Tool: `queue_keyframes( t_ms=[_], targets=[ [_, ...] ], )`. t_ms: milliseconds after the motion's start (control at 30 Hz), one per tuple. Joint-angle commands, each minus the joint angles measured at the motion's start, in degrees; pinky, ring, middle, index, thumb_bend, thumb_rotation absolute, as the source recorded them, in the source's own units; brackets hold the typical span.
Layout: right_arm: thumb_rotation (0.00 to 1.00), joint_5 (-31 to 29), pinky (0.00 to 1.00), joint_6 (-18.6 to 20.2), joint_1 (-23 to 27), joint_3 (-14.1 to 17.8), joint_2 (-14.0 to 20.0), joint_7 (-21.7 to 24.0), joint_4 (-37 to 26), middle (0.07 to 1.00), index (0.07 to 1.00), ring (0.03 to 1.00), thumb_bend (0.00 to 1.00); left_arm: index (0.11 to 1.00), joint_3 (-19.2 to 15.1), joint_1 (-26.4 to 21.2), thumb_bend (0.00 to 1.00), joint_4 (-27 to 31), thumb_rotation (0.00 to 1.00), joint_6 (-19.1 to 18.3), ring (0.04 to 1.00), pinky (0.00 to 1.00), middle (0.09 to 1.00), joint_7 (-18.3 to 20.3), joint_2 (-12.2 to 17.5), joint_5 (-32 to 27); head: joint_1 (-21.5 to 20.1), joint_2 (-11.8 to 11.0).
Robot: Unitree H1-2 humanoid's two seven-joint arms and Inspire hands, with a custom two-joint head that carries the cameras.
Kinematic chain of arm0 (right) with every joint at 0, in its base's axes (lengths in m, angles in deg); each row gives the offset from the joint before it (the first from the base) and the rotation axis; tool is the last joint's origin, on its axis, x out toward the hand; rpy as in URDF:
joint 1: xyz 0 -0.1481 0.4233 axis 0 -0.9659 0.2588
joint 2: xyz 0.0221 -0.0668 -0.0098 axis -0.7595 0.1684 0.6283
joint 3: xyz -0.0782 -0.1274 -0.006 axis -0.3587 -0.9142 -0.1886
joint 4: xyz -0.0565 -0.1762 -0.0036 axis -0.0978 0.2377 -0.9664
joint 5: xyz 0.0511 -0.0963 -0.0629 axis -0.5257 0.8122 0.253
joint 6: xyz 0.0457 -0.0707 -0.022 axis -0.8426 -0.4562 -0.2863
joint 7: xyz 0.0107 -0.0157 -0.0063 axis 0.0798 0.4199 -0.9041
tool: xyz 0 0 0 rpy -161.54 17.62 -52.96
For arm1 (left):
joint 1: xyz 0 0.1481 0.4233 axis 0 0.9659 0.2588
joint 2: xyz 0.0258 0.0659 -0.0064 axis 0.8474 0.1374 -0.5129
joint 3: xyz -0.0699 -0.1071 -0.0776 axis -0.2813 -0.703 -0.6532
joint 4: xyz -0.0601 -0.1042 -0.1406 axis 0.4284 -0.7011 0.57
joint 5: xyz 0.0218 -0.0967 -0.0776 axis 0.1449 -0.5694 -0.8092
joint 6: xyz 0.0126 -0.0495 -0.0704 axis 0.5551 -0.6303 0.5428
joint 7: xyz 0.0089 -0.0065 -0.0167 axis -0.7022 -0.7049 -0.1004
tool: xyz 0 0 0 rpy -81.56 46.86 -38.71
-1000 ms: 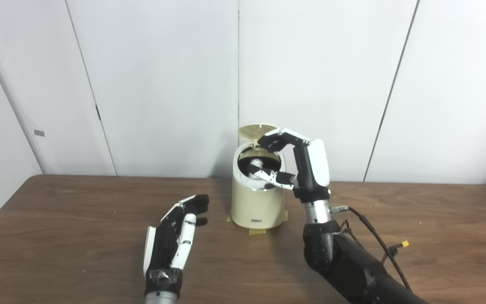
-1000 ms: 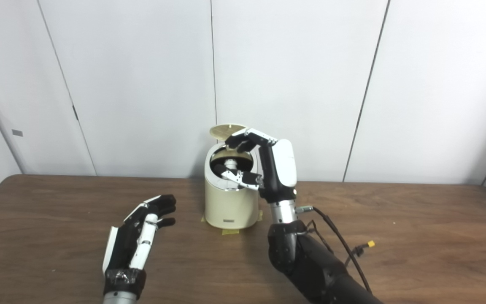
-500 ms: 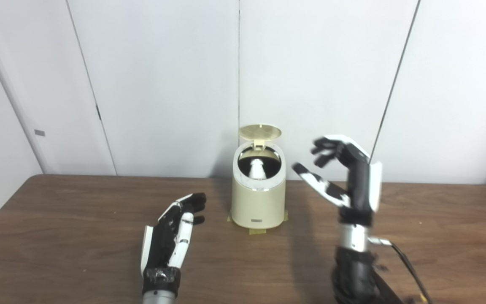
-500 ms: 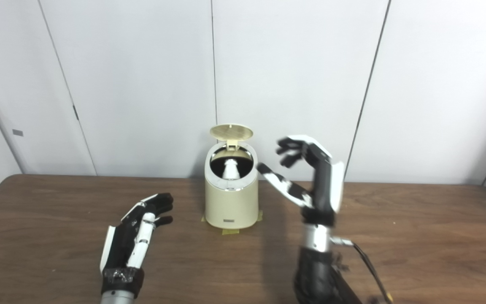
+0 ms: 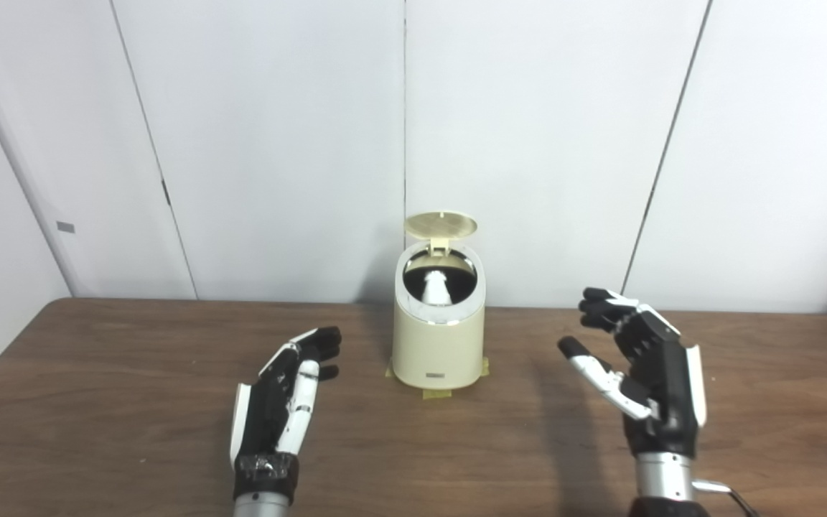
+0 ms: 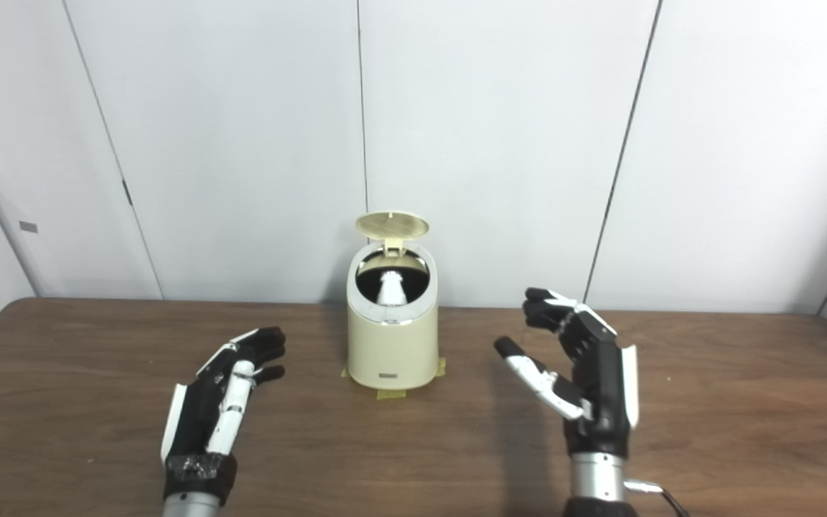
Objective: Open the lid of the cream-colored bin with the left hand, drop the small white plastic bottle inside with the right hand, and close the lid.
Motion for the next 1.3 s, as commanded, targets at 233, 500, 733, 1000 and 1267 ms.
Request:
queue_keyframes(
  t_ms=[233,500,733,1000,1267],
  targets=[
    [0.30,-0.66,0.60,3.92,-1.77,4.13,-2.69,5.97,-4.62,0.740,0.745,0.694,0.28,0.724,-0.32,-1.54,0.20,0.65,0.66,1.97,0.773,0.72,0.758,0.49,0.74,-0.58,-0.62,0.30],
    [0.20,0.83,0.58,3.61,-1.86,5.64,-5.23,7.27,-3.76,0.721,0.724,0.676,0.28,0.716,-0.14,-1.70,0.21,-0.36,0.66,2.57,0.770,0.71,0.752,0.59,1.33,-0.32,-0.15,-0.60],
    [0.25,1.07,0.59,3.03,-1.59,6.62,-6.10,7.97,-2.68,0.722,0.730,0.675,0.28,0.719,0.40,-3.37,0.30,0.95,0.91,2.90,0.765,0.75,0.745,-0.50,0.98,2.48,-0.19,-0.80],
    [0.21,3.39,0.58,4.54,-1.51,6.26,-6.91,8.41,-3.10,0.724,0.731,0.682,0.27,0.735,-0.18,-10.69,0.53,4.19,1.00,-0.84,0.780,0.80,0.752,-0.28,3.34,7.48,-0.17,-0.73],
    [0.25,6.12,0.57,5.15,-1.84,6.22,-8.03,8.34,-3.71,0.709,0.720,0.669,0.26,0.810,2.09,-22.62,0.54,7.54,1.00,-12.50,0.850,0.89,0.806,3.37,7.98,17.66,-0.79,-0.49]
  ],
)
